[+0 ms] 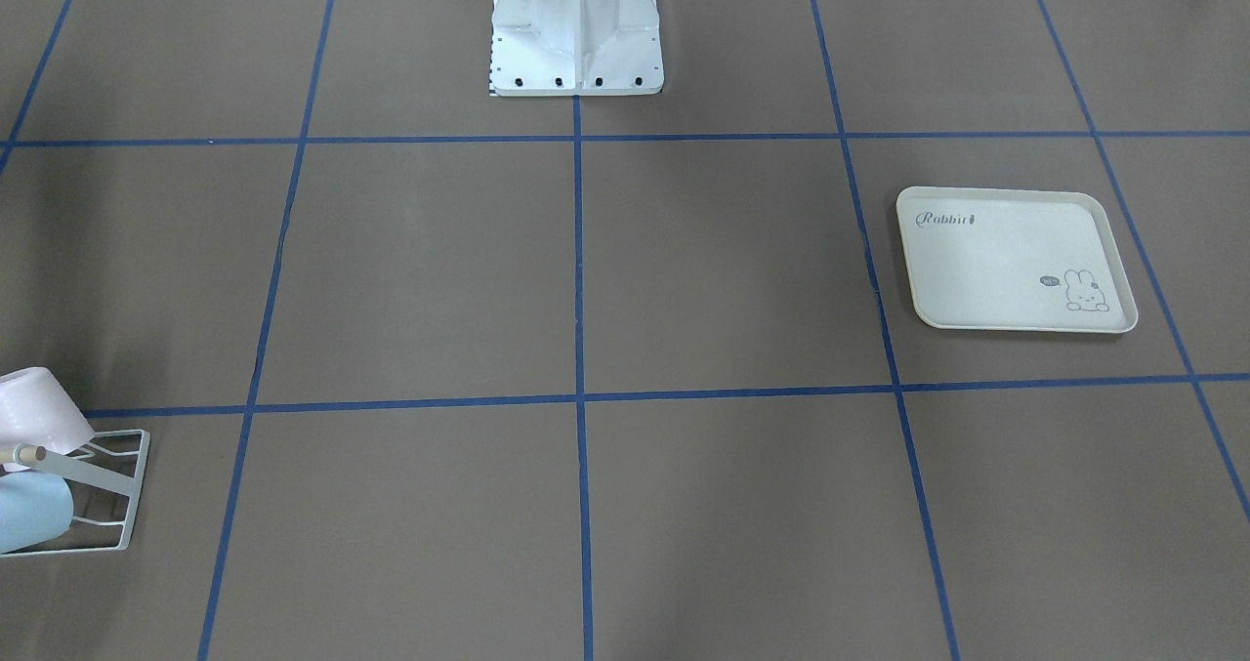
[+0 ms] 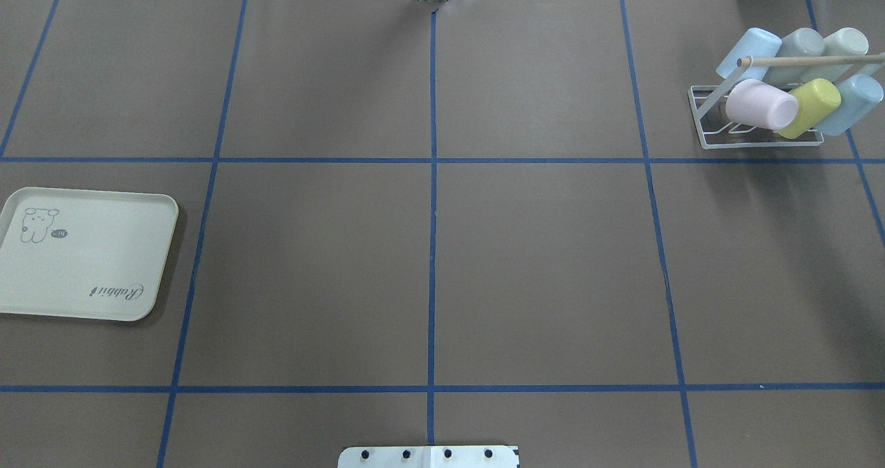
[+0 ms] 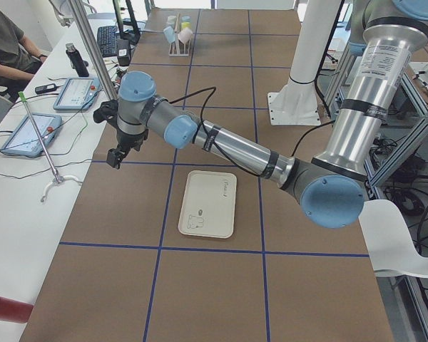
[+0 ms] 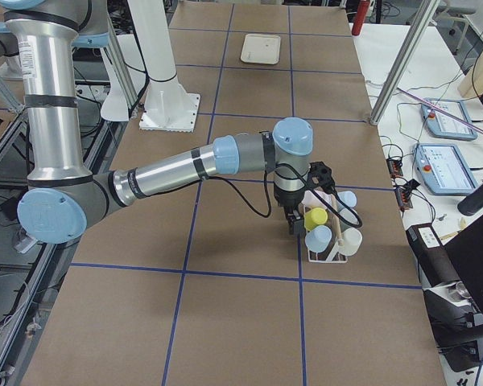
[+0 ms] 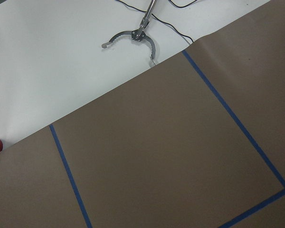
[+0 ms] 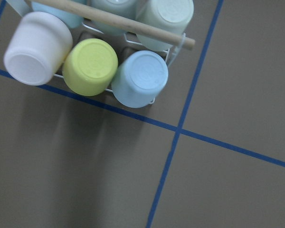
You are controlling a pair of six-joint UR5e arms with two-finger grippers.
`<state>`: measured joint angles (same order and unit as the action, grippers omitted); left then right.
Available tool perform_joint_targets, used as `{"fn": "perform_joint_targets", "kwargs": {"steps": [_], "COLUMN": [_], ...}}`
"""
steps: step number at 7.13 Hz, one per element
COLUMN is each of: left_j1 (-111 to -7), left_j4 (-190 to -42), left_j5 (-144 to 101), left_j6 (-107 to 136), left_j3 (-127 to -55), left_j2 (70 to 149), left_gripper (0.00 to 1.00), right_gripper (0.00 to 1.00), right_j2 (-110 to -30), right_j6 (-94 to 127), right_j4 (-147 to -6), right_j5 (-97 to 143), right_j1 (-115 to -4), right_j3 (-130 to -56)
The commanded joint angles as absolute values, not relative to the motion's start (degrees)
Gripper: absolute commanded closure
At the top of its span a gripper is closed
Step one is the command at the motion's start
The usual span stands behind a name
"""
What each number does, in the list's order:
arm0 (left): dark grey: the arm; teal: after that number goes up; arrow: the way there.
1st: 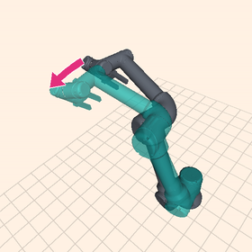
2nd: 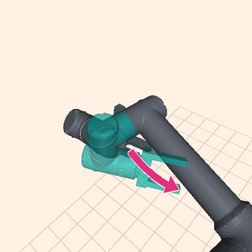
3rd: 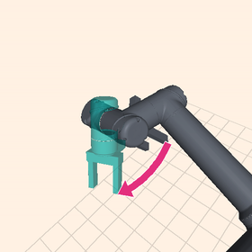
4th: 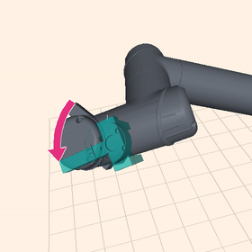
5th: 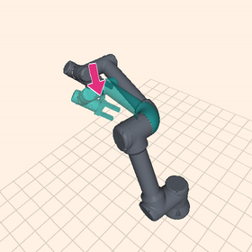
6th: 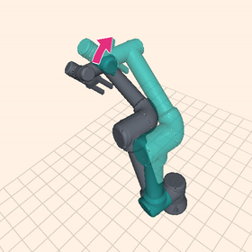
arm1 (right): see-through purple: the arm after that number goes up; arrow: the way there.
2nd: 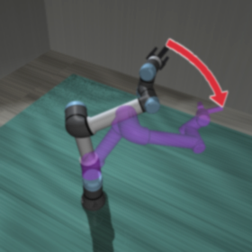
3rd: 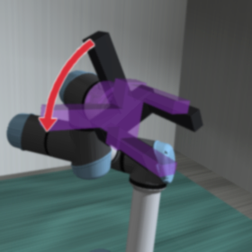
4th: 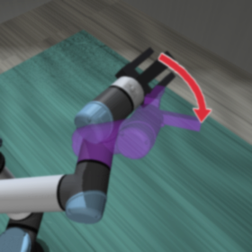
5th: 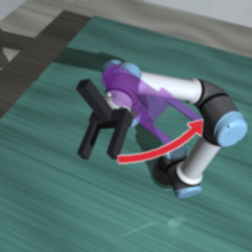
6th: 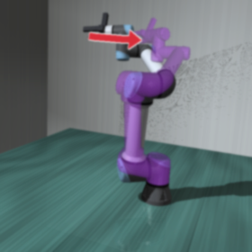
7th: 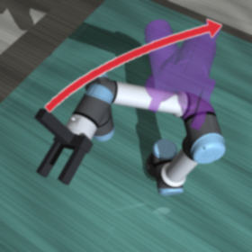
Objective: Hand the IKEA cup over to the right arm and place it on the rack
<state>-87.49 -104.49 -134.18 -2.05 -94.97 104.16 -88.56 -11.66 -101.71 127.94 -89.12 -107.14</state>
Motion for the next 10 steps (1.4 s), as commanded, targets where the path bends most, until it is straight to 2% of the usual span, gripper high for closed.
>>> {"fn": "perform_joint_targets", "kwargs": {"steps": [1, 2, 4, 6, 8, 10], "left_j1": [-88.07, -87.98, -89.37, -90.79, -90.44, -90.26], "left_j4": [-114.21, -117.56, -119.01, -113.43, -104.02, -103.53], "left_j5": [-135.26, -135.35, -133.17, -127.01, -113.29, -115.20], "left_j6": [-2.28, -2.72, -2.64, -2.64, -2.72, -8.33], "left_j3": [-89.43, -85.03, -83.14, -88.21, -97.52, -93.81], "left_j2": [97.84, 96.78, 96.50, 96.42, 95.37, 92.66], "left_gripper": [0.00, 0.00, 0.00, 0.00, 0.00, 0.00], "right_gripper": [0.00, 0.00, 0.00, 0.00, 0.00, 0.00], "right_j2": [-89.65, -90.26, -90.88, -90.70, -90.35, -90.35], "right_j6": [-11.08, -10.99, -10.02, -9.93, -9.76, -9.84], "right_j4": [-102.21, -102.39, -102.39, -102.31, -102.30, -102.30], "right_j5": [124.98, 126.81, 131.66, 131.49, 131.31, 131.13], "right_j1": [-89.12, -89.12, -89.12, -89.12, -89.12, -89.12], "right_j3": [-106.27, -105.30, -104.68, -103.72, -103.27, -103.18]}}
